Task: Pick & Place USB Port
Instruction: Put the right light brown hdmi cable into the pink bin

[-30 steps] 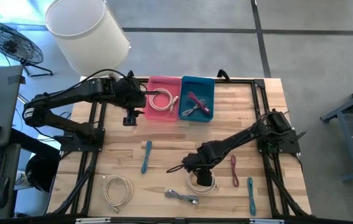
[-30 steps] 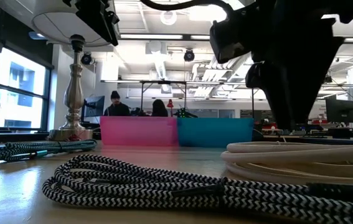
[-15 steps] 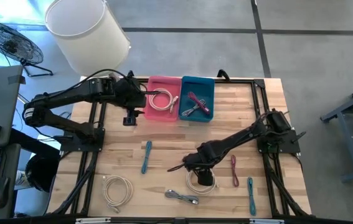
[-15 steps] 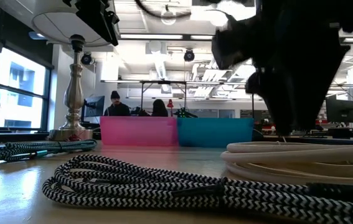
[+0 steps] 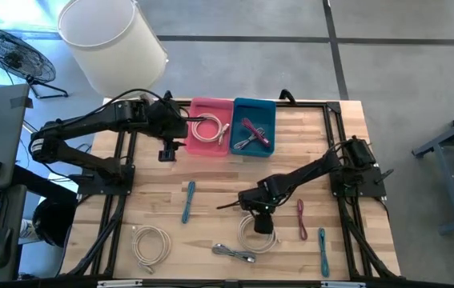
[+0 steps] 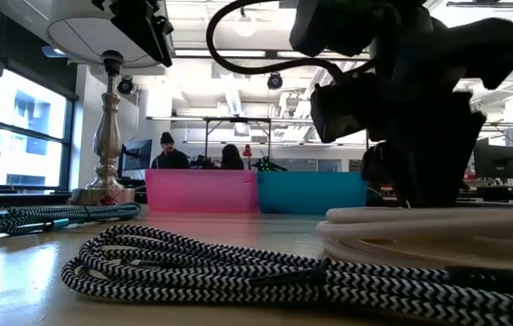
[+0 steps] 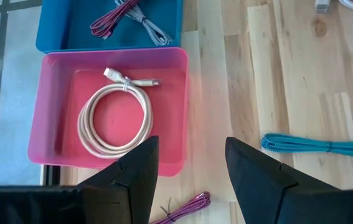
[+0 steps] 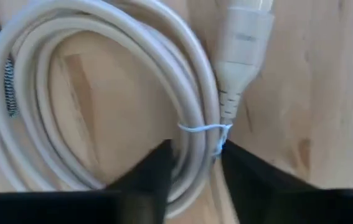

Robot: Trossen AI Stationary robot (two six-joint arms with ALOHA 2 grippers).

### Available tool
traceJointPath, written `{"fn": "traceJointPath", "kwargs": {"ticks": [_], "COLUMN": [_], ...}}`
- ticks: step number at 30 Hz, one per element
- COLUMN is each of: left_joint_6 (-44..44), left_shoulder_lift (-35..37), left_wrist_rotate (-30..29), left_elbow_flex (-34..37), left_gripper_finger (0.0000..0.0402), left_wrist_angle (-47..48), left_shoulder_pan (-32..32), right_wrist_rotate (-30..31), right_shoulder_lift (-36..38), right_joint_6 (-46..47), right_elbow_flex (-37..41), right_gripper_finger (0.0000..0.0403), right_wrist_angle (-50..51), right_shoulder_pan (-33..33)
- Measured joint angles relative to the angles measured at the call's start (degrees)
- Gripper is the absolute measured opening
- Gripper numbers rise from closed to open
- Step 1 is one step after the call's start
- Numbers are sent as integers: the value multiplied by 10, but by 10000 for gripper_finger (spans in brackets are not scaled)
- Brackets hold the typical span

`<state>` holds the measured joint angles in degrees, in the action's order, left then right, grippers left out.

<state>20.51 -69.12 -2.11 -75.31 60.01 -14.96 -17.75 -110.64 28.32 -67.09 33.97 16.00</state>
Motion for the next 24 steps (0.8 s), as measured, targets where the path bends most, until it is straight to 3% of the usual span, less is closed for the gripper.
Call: {"fn": "traceJointPath", "kwargs": {"ticks": [3, 9, 11, 16, 19, 24], "left_joint_6": [1, 2, 2, -7, -29, 27], "left_shoulder_lift": [0, 0, -3, -16, -36, -69], "left_wrist_rotate": [-14, -34, -38, -73, -57, -41], "left_elbow_flex": [0, 0, 0, 1, 1, 1], "left_gripper_finger": [181, 181, 181, 181, 181, 181], "left_wrist_angle": [0, 2, 2, 6, 4, -75], "left_shoulder_pan": [0, 0, 0, 0, 0, 6], "right_wrist_rotate": [-6, 1, 30, 149, 236, 421], "right_shoulder_lift": [-1, -1, 9, 69, 119, 200], "right_joint_6": [-18, -23, -27, -28, -13, -5], "right_elbow_flex": [0, -1, 0, 1, 1, 1], "right_gripper_finger": [36, 31, 31, 31, 31, 31], "right_wrist_angle": [-16, -39, -32, 27, 78, 128], "right_shoulder_pan": [0, 10, 12, 26, 36, 67]}}
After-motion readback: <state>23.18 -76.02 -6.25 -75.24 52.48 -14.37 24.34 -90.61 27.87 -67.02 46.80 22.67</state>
